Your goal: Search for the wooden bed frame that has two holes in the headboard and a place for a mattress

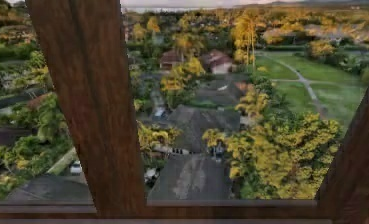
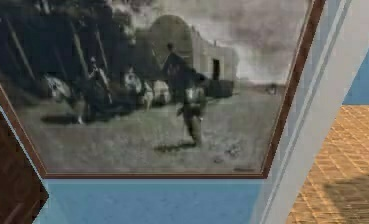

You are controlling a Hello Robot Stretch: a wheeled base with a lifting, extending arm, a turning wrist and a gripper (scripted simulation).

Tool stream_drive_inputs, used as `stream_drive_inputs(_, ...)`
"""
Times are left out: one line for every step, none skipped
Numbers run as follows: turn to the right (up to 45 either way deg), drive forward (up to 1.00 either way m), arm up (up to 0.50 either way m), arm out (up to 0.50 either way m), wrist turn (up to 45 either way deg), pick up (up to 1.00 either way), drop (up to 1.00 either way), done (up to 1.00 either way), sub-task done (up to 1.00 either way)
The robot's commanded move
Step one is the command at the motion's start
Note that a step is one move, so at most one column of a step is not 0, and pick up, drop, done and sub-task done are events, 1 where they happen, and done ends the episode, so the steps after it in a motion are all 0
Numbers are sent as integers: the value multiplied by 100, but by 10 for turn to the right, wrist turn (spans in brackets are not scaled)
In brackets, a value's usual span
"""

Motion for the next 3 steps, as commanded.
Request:
stream_drive_inputs(-450,0,0,0,0,0,0,0,0)
stream_drive_inputs(-450,0,0,0,0,0,0,0,0)
stream_drive_inputs(-450,0,0,0,0,0,0,0,0)
